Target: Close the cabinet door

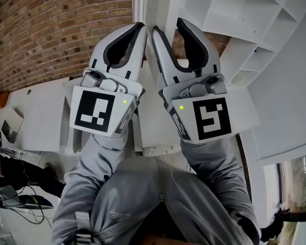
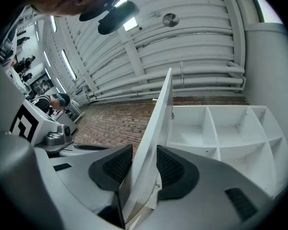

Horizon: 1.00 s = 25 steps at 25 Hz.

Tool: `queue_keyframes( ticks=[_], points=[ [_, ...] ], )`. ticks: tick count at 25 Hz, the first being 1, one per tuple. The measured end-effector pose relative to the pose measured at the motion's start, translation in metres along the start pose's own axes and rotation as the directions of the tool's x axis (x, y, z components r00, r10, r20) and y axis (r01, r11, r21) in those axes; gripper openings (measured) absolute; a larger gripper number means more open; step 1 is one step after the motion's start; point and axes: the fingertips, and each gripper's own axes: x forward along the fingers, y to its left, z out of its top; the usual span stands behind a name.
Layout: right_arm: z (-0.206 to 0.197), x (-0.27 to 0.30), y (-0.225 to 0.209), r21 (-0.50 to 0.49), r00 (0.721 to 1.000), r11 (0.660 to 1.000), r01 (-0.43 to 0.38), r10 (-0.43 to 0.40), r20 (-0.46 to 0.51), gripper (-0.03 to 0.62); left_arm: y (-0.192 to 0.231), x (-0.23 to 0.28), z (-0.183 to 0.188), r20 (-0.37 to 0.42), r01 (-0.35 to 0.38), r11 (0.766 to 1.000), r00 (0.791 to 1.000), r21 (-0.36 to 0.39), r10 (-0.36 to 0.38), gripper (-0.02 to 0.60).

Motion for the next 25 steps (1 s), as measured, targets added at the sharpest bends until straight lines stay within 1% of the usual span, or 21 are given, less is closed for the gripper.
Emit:
queue_keyframes(
  ticks=[2,7,11,14,22,25],
  points=[
    [-0.002,-0.004,-0.01,0.012,1.0,1.0,0.018,-0.017,-0.013,0.161,-0.004,0.005,-0.002,0.005,0.017,1.0,1.0,-0.01,-0.017,0.006],
    [-0.011,-0.011,-0.037,0.108,0.998,0.993,0.041,-0.036,-0.051,0.161,-0.019,0.021,-0.007,0.02,0.066,0.998,0.998,-0.023,-0.065,0.006],
    [-0.016,-0.014,-0.053,0.107,0.995,0.992,0.061,-0.052,-0.081,0.155,-0.026,0.031,-0.013,0.02,0.096,0.994,0.995,-0.044,-0.095,0.005],
    [-0.021,-0.015,-0.064,0.13,0.993,0.989,0.065,-0.052,-0.102,0.112,-0.029,0.038,-0.017,0.021,0.111,0.993,0.994,-0.042,-0.11,0.006],
    [-0.03,-0.019,-0.091,0.183,0.988,0.98,0.08,-0.054,-0.147,0.104,-0.041,0.054,-0.026,0.019,0.164,0.984,0.986,-0.073,-0.163,0.006],
    [-0.035,-0.02,-0.102,0.194,0.984,0.977,0.093,-0.061,-0.166,0.104,-0.045,0.061,-0.026,0.04,0.182,0.978,0.983,-0.098,-0.179,0.006]
  ],
)
